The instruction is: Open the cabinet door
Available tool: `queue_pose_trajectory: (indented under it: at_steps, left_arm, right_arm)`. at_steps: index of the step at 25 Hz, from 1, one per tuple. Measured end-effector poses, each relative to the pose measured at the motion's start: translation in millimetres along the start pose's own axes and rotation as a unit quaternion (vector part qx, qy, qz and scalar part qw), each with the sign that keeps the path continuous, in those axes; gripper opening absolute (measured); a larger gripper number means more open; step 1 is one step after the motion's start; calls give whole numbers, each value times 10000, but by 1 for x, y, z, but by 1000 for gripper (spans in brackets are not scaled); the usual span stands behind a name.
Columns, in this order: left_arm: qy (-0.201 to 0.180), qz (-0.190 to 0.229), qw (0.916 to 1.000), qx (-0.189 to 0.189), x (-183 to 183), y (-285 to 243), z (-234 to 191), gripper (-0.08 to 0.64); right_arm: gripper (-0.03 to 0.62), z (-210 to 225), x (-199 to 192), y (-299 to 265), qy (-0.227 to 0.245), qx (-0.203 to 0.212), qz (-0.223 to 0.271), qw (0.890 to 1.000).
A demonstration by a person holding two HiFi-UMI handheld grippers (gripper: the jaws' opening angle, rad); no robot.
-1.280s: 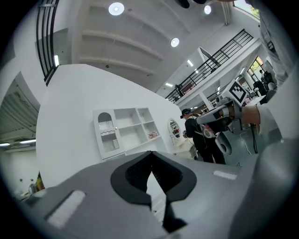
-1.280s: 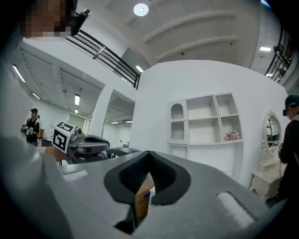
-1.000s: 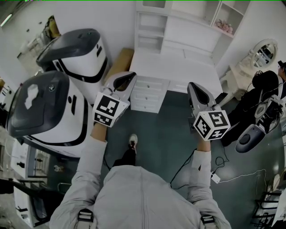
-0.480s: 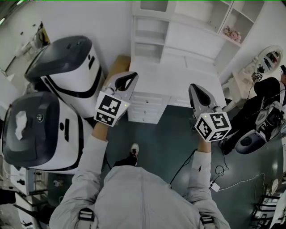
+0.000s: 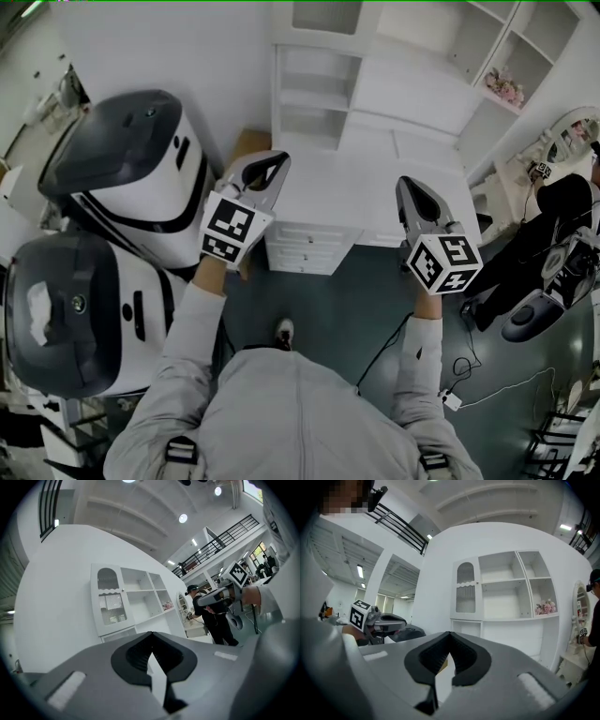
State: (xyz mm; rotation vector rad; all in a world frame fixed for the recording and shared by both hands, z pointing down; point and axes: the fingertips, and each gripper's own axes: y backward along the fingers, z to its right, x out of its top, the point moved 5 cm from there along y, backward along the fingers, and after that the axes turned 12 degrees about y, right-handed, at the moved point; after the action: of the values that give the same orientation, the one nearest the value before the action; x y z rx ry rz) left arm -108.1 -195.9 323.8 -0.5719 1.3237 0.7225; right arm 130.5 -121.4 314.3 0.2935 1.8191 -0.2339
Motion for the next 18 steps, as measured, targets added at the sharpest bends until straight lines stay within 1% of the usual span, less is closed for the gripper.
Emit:
queue_pose_trajectory:
  at_steps: [5,9,14,18]
  left_arm:
    - [59,-51,10000,21,-12,-33,-36,18]
    - [136,-2,9999,-4,-17,-59,-62,18]
    - [118,0,9999,-58,-22,-87,-87,18]
    - [169,82,9998,-50,-19,-106,-100,18]
  right_arm:
    - [2,19,-6,-42,-74,-54,-10,10000]
    - [2,32,-8,-76,-113,-118,25,9999]
    - [2,46,-6,-108,-60,-194,41,9998]
    - [3,61,-5,-125,-84,-208,33,9997]
